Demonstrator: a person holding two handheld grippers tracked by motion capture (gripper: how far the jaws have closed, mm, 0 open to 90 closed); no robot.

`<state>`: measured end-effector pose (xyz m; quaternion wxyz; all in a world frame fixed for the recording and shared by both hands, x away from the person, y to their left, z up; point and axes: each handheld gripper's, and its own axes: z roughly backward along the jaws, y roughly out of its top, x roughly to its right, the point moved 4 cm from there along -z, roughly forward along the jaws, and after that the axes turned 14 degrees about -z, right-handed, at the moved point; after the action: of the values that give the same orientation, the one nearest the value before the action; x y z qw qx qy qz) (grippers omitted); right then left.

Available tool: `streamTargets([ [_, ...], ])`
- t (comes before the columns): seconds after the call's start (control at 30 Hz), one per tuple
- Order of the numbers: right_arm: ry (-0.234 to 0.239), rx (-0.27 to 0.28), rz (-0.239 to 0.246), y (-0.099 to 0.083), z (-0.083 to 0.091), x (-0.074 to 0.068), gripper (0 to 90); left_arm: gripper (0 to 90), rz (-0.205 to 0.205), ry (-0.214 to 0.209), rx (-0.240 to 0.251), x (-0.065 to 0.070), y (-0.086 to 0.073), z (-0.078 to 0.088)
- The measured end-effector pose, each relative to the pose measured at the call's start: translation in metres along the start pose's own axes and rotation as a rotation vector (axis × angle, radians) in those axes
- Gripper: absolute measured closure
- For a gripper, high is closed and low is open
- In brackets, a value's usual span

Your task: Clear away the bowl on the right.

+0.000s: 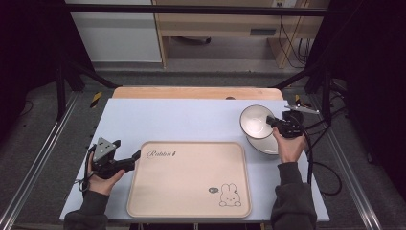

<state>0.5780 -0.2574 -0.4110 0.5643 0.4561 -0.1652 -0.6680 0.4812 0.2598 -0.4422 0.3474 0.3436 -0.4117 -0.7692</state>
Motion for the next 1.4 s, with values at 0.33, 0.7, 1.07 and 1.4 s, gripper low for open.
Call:
streamTargets([
  [0.33,0.041,0.009,0.018,0.001,0.005,-0.01,82.2,14.5,0.0,0.0,0.001,0.0,0.0,0.0],
  [0.7,0.084,0.015,0.062,0.001,0.012,-0.028,82.2,14.6,-0.001,-0.002,-0.001,-0.001,0.0,0.001],
  [1.07,0.12,0.007,0.087,-0.001,0.015,-0.041,82.3,14.5,0.001,0.002,0.004,-0.001,0.001,0.001],
  [1.4,0.158,0.007,0.112,-0.002,0.019,-0.055,82.3,14.5,-0.001,0.005,0.003,-0.002,0.001,0.002],
])
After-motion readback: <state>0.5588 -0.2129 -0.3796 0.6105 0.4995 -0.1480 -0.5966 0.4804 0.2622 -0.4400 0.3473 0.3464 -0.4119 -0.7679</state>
